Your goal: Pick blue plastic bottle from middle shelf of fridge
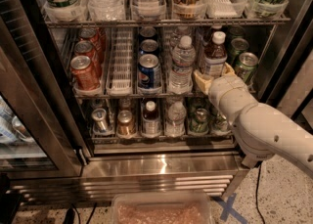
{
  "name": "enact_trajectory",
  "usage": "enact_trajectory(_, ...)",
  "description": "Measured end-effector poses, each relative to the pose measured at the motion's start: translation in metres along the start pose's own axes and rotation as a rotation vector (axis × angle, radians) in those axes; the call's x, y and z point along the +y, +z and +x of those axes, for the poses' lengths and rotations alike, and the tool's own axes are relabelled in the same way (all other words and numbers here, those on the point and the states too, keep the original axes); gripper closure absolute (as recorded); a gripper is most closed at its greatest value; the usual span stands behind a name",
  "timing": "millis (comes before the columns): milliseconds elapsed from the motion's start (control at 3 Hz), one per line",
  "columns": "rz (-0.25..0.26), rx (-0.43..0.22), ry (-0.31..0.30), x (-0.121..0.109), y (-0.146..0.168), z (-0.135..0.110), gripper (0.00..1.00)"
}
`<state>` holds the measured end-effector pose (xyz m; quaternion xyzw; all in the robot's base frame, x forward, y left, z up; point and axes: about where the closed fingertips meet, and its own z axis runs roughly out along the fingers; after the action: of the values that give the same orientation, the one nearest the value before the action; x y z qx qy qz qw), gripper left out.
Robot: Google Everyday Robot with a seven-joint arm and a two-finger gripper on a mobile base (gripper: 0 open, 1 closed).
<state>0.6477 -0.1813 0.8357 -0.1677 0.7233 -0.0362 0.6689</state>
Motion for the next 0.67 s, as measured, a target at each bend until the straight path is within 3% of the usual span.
enact_trajectory(333, 0.0, 0.0, 0.001, 0.0, 0.0, 0.0, 1.0)
enact_trajectory(667, -0.004, -0.019, 0.04, -0.003, -0.004, -0.012, 1.0)
